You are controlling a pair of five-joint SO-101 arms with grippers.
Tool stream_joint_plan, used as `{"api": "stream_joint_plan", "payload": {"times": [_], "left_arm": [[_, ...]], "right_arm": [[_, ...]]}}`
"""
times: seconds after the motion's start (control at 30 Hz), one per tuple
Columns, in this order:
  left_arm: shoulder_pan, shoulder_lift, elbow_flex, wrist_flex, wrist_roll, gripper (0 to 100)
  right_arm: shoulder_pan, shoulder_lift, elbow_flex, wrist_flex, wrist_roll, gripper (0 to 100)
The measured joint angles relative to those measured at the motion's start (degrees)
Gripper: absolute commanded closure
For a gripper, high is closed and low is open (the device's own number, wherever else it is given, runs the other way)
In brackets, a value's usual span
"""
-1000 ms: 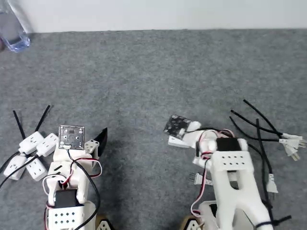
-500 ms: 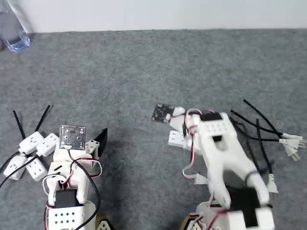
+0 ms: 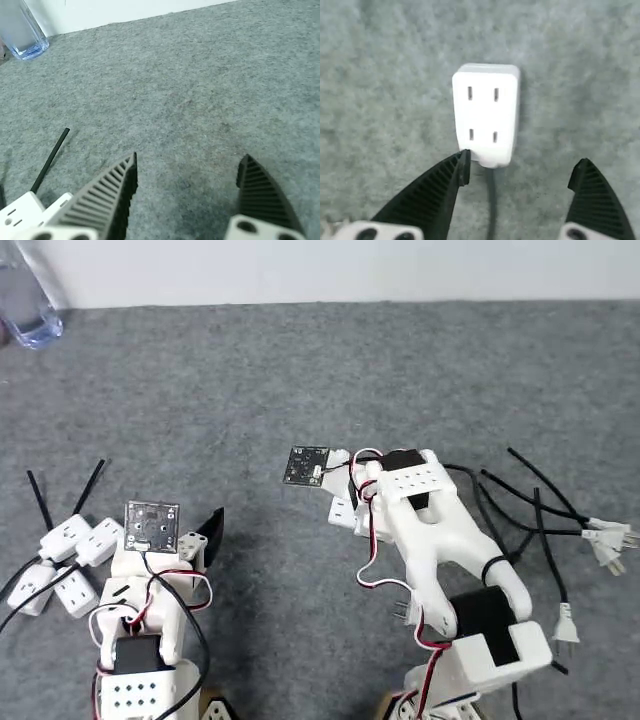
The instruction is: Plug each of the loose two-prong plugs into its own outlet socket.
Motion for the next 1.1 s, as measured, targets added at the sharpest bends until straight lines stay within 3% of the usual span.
{"api": "stream_joint_plan", "payload": {"times": [0.47, 0.83, 0.93, 1.1], "left_arm": [[0.0, 0.0, 0.0, 0.0, 0.0, 70], [0.0, 0.0, 0.0, 0.0, 0.0, 70], [0.0, 0.0, 0.0, 0.0, 0.0, 70], [0.0, 0.0, 0.0, 0.0, 0.0, 70]], "right_arm": [[-0.97, -4.13, -0.35, 8.26, 0.0, 66.9], [-3.25, -4.22, -0.18, 4.13, 0.18, 67.0], [-3.69, -3.96, -0.18, 2.99, 3.16, 67.0], [-3.69, 3.96, -2.37, 0.7, 4.22, 67.1]]}}
